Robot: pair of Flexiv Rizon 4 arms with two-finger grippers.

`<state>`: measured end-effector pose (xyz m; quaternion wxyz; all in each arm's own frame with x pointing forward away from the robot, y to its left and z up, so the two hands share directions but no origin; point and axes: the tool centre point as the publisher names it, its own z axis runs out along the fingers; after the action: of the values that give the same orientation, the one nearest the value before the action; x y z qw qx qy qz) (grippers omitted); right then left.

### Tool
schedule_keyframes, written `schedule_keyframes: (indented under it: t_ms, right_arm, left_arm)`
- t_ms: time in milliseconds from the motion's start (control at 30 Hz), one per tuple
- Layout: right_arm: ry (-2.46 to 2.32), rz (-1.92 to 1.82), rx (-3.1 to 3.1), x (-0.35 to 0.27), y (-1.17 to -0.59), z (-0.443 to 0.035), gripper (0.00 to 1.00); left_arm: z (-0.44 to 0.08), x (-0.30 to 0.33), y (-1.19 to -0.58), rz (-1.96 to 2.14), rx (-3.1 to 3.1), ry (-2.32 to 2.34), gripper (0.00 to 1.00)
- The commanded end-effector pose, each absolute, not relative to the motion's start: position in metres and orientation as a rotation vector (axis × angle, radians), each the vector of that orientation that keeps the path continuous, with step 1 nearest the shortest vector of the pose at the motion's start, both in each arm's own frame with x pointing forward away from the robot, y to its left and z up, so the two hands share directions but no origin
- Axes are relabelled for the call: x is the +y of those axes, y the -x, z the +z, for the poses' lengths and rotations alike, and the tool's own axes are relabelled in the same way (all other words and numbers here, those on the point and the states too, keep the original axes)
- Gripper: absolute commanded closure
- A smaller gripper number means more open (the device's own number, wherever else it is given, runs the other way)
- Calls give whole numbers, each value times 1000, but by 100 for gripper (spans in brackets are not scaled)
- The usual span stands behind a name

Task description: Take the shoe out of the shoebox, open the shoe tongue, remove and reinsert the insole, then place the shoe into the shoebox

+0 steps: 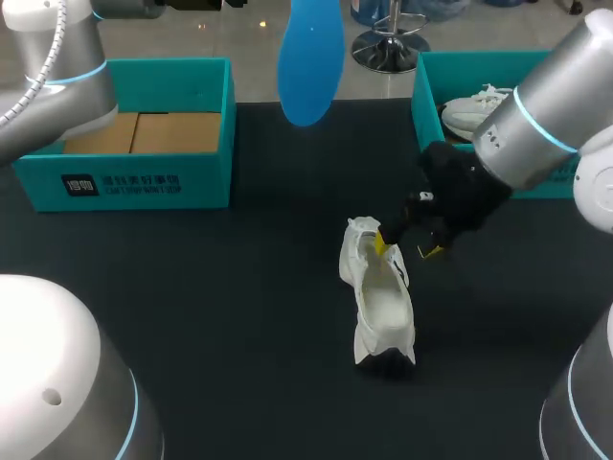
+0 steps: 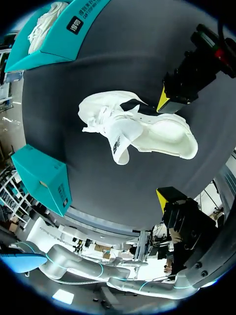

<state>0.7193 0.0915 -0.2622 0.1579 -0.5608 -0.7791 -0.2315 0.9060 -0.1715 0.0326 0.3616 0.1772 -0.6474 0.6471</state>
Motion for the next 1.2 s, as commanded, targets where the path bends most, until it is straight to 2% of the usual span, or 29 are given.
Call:
schedule_keyframes:
  t_ms: [33, 300, 1200]
  right_arm:
    - [1411, -978, -2027, 83, -718, -263, 0]
    - [1417, -1055, -1950, 89, -720, -243, 0]
    - [1392, -1177, -1849, 106, -731, -217, 0]
  left_arm:
    - [32, -171, -905, 1667, -1668, -458, 100]
    - [32, -171, -905, 1667, -1668, -458, 100]
    - [32, -171, -905, 1667, -1668, -458, 100]
